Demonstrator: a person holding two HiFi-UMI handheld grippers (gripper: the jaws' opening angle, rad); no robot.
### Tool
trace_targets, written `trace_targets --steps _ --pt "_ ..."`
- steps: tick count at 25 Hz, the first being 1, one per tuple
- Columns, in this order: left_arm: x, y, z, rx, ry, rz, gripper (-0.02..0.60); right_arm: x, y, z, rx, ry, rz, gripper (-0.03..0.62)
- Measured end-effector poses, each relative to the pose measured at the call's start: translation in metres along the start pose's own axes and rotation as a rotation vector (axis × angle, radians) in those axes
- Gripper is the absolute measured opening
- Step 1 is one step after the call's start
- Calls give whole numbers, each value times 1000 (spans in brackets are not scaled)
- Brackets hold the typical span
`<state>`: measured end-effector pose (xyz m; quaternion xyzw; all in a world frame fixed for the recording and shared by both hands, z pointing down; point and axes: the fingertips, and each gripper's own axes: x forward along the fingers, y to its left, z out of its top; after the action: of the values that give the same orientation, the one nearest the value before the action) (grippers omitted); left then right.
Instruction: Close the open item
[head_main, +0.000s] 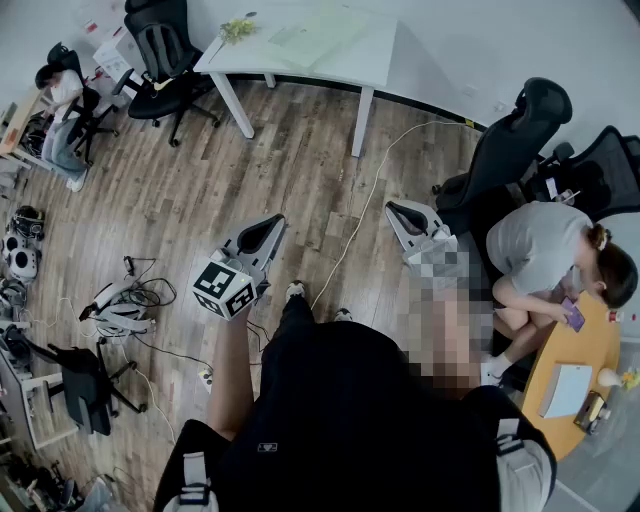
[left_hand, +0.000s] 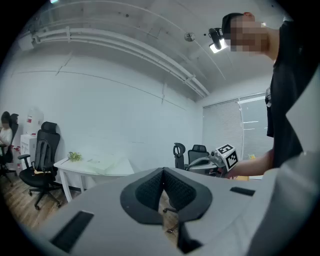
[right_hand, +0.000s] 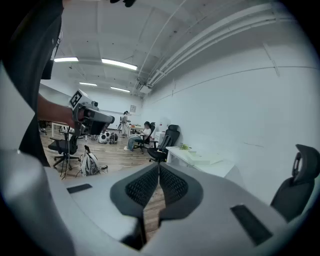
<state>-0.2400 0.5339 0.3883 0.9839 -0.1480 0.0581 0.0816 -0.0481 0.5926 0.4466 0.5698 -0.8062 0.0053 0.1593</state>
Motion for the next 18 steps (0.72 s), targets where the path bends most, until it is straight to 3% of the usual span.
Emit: trace_targets --steps 18 --pt "13 39 6 -12 -2 -40 5 35 -9 1 20 27 -37 6"
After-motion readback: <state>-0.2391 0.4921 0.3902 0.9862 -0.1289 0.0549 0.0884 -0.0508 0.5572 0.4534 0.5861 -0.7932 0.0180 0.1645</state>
